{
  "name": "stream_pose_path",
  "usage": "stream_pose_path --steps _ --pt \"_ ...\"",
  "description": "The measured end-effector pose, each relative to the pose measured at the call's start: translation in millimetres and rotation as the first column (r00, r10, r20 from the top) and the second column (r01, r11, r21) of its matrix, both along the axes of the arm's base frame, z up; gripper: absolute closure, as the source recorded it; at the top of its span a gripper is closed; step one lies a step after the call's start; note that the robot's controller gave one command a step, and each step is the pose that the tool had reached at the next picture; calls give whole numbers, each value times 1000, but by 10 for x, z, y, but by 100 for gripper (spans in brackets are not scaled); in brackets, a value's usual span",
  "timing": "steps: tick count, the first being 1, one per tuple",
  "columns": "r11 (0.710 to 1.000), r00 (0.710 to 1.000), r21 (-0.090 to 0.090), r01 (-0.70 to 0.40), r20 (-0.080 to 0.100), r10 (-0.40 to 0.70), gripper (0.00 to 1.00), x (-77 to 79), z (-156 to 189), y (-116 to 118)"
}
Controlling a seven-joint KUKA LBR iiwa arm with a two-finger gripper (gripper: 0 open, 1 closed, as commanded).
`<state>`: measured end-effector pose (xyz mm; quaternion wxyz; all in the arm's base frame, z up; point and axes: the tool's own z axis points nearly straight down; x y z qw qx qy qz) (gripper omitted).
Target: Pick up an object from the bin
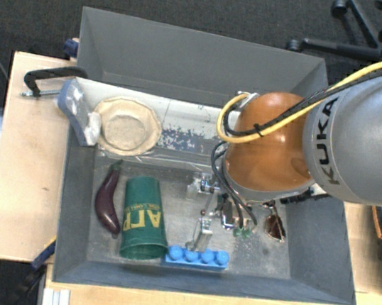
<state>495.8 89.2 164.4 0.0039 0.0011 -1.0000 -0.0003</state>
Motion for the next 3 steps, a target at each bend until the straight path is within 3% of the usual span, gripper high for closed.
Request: stream_pose_path --steps 3 --pt "1000 1000 1 3 7 -3 0 14 39 -6"
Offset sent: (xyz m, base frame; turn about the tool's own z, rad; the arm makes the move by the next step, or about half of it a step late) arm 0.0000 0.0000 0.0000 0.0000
